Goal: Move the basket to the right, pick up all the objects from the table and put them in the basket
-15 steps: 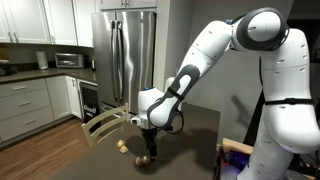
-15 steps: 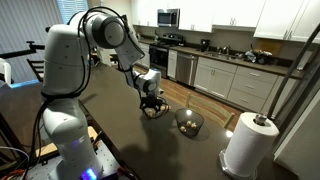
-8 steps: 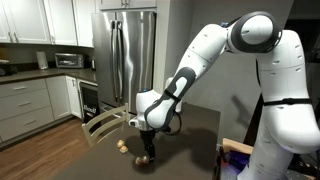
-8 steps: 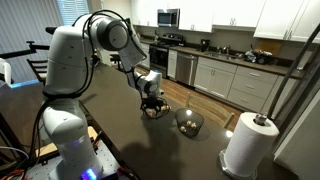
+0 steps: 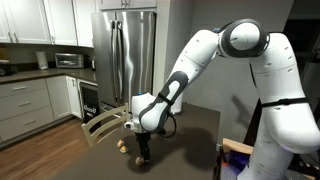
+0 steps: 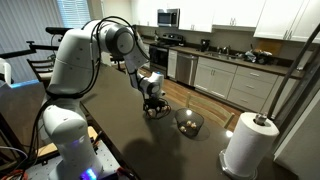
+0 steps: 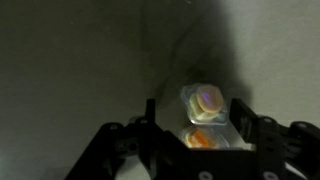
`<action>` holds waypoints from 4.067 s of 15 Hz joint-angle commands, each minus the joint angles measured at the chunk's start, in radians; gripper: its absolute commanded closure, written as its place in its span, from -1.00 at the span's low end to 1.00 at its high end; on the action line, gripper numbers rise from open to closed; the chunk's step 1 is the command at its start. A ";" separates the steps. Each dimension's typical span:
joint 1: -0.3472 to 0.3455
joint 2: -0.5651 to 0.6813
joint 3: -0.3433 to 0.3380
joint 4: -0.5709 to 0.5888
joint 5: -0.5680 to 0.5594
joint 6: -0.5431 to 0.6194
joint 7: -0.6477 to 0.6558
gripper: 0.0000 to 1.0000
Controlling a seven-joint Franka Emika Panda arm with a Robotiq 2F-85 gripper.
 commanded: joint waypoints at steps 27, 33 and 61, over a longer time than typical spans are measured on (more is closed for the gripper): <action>-0.001 -0.101 -0.023 0.070 0.016 -0.057 0.209 0.85; -0.003 -0.128 -0.070 0.139 0.028 -0.092 0.308 0.85; -0.088 -0.251 -0.247 0.090 0.193 -0.061 0.612 0.85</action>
